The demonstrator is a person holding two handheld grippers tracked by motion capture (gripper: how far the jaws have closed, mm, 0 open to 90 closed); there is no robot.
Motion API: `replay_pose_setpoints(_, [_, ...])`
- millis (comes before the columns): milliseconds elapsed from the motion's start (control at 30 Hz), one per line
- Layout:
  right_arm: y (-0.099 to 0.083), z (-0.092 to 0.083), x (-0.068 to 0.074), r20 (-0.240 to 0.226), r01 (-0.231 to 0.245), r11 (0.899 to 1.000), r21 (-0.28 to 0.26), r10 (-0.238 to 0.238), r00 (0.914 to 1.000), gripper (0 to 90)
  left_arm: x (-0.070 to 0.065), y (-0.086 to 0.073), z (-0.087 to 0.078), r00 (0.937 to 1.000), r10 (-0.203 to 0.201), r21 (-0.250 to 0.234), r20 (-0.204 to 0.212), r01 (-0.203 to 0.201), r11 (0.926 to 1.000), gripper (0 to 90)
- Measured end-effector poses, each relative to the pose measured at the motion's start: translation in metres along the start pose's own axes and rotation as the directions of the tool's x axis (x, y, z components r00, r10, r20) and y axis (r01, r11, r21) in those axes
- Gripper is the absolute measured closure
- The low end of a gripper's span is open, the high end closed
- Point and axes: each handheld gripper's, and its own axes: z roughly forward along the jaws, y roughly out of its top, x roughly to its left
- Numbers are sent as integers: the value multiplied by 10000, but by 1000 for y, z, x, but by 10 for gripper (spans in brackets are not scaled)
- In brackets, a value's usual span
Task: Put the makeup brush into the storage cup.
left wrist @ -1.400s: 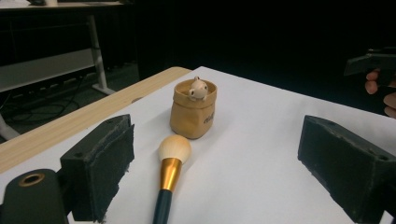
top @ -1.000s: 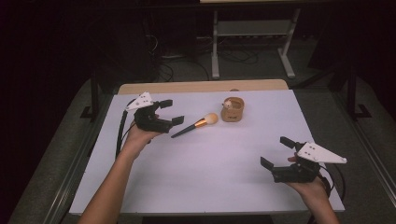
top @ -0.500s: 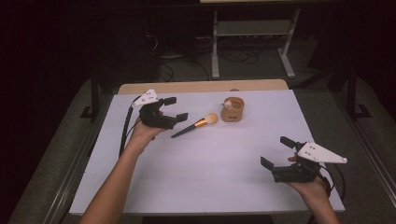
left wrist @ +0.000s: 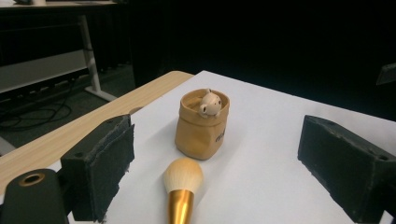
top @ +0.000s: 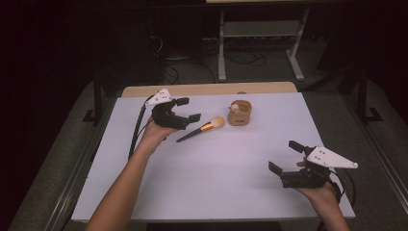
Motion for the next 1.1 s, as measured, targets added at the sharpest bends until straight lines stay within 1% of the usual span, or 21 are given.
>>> replay_pose_setpoints(133, [0,0,0,18,6,10000,-26,-6,10000,0,1,2,5,10000,49,58,42,-49,10000,103])
replay_pose_setpoints(233, [0,0,0,13,-5,10000,-24,5,10000,0,2,6,9,9999,113,13,39,-113,9999,103])
replay_pose_setpoints(333, [0,0,-1,5,-14,10000,-37,14,10000,0,4,8,13,10000,73,62,54,-73,10000,103])
replay_pose_setpoints(433, [0,0,-1,-5,5,10000,-31,-5,10000,0,6,9,17,9999,124,120,83,-125,9999,102])
replay_pose_setpoints(467, [0,0,-1,-5,5,10000,-31,-5,10000,0,6,9,17,9999,124,120,83,-125,9999,102])
replay_pose_setpoints(500, [0,0,0,-33,1,10000,3,-1,10000,0,8,11,20,9999,88,73,96,-89,9999,103])
replay_pose_setpoints(567, [0,0,0,-36,13,10000,10,-13,10000,0,8,11,22,9999,116,101,108,-117,9999,103])
replay_pose_setpoints(600, [0,0,1,-68,-104,9999,98,104,9999,0,9,11,25,9998,160,161,137,-162,9997,103])
replay_pose_setpoints(633, [0,0,1,-70,-111,9999,105,112,9999,0,9,12,26,9997,171,190,163,-174,9997,103])
replay_pose_setpoints(733, [0,1,1,-74,-114,9999,105,115,9999,0,10,12,29,9997,132,175,190,-135,9998,103])
replay_pose_setpoints(800, [0,1,1,-73,-107,9999,96,107,9999,0,11,13,34,9996,184,319,198,-190,9993,103])
replay_pose_setpoints(900, [0,0,1,-65,-100,9999,90,100,9999,0,11,13,37,9996,182,314,237,-190,9993,103])
replay_pose_setpoints(933, [0,0,0,-36,17,10000,-9,-17,10000,0,12,14,39,9995,205,317,243,-213,9993,103])
replay_pose_setpoints(1033, [0,0,-1,-27,1,10000,-16,-1,10000,0,14,15,43,9992,309,389,262,-319,9987,103])
replay_pose_setpoints(1100, [0,0,-1,-33,2,10000,-14,-2,10000,0,16,16,45,9993,276,447,232,-287,9986,103])
